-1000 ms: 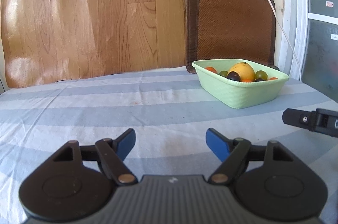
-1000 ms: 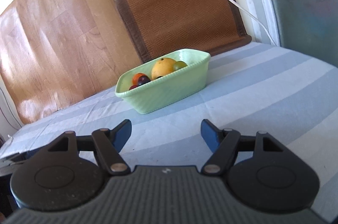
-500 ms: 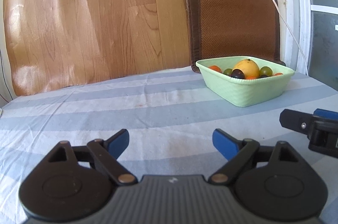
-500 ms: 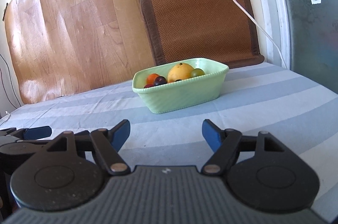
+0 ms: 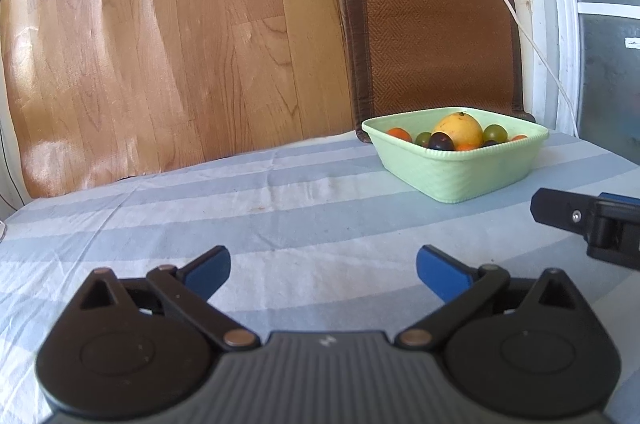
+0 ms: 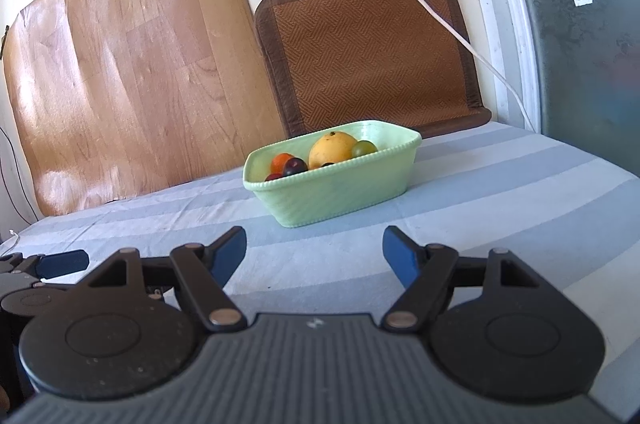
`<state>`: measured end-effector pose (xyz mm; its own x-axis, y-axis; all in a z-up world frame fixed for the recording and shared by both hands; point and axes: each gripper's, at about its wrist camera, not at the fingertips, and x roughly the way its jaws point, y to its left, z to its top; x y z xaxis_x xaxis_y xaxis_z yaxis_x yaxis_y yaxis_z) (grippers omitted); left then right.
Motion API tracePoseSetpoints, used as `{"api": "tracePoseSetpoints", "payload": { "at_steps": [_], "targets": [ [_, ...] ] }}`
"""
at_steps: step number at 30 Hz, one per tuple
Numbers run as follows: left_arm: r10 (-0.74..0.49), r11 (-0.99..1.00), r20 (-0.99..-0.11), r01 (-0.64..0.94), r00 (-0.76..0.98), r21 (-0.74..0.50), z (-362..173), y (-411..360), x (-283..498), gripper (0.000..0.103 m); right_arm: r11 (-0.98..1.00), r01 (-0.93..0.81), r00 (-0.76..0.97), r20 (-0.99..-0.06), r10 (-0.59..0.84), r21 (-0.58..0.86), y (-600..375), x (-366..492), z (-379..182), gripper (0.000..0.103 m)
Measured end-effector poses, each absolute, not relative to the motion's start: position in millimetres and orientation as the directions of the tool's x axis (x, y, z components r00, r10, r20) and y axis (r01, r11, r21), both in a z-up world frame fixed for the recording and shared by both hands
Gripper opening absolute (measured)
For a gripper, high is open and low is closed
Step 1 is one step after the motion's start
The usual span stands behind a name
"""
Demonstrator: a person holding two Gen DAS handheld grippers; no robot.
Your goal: Organize fruits
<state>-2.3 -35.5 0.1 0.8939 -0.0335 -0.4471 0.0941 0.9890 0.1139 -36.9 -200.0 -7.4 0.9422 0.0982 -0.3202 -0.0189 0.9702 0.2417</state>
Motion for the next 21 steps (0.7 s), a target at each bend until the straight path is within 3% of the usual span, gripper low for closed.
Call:
{"api": "tracePoseSetpoints", "payload": {
  "at_steps": [21],
  "targets": [
    [-0.011,0.985,-0.477,0.093,0.879,0.148,-2.5,-39.2,1.4,0.103,0.968,-0.010,0.942,-0.323,0.093,0.249,-202.0,-34.5,-7.5,0.080]
  ]
}}
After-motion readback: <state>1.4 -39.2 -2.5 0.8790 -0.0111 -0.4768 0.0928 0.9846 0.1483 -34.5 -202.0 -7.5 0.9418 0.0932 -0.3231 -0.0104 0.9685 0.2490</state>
